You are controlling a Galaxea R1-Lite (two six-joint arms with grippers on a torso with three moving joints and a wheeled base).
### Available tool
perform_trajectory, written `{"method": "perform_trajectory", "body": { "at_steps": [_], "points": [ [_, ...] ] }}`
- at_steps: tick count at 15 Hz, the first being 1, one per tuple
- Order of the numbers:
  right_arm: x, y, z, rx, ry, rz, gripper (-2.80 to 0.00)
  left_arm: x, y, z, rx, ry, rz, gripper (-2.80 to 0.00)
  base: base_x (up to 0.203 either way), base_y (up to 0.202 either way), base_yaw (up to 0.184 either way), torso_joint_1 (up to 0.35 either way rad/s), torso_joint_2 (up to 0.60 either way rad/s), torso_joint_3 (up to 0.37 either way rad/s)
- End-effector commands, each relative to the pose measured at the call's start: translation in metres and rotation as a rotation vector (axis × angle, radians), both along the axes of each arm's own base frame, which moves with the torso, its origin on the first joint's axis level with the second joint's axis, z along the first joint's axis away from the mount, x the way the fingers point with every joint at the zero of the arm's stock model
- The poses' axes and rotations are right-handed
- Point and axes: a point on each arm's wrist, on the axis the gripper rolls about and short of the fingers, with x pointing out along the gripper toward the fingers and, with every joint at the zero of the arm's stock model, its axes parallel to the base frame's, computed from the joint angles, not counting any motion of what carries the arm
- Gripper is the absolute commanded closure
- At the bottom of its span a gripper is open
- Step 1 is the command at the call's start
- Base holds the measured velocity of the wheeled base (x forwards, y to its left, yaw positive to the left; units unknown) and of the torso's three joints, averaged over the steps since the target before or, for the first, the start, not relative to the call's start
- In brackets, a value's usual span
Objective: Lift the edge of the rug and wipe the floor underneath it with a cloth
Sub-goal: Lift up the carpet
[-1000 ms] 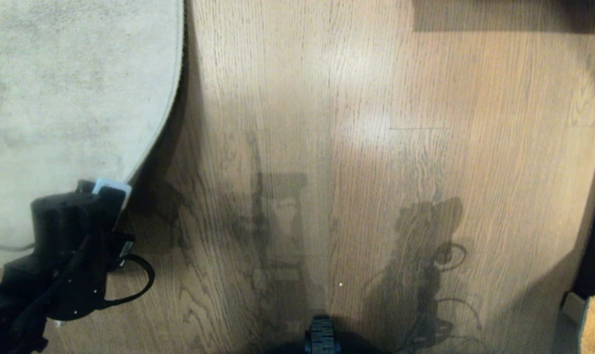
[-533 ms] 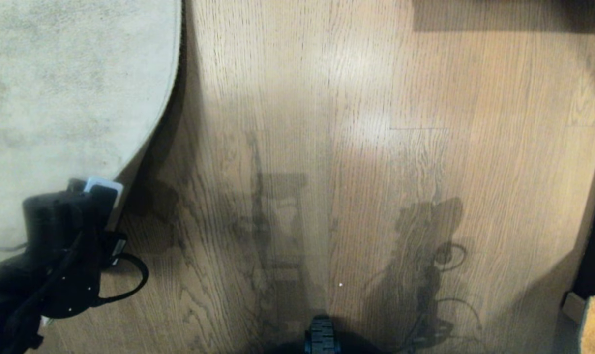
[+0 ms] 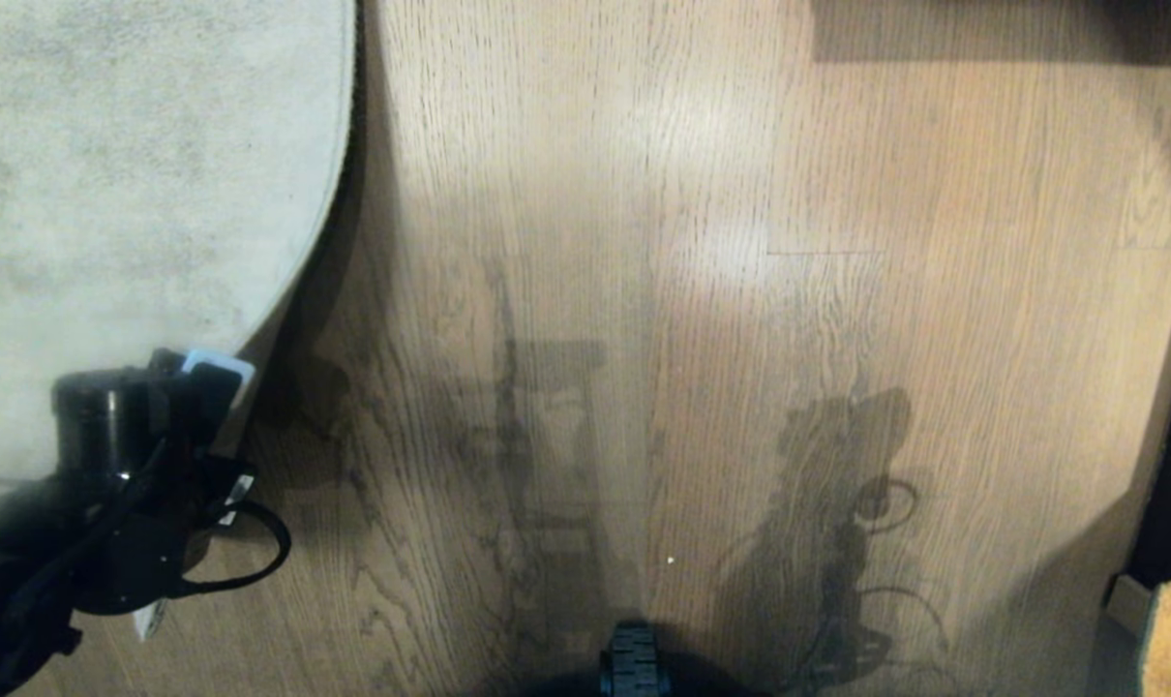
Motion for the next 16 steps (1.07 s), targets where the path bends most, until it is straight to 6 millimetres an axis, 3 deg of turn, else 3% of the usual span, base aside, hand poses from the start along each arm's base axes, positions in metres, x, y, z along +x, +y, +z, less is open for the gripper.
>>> {"method": "perform_trajectory", "body": {
  "at_steps": [1, 16],
  "points": [
    [0.0001, 0.0, 0.0001, -0.001, 0.001, 0.001, 0.0, -0.0012, 0.0032, 0.0008, 0.003, -0.003, 0.013, 0.0, 0.0, 0.0, 0.0, 0.0, 0.0, 0.0],
    [0.0001, 0.0, 0.0001, -0.001, 0.001, 0.001, 0.0, -0.0023, 0.0112, 0.0042, -0.008, 0.014, -0.001, 0.0, 0.0, 0.0, 0.0, 0.0, 0.0, 0.0]
  ]
}}
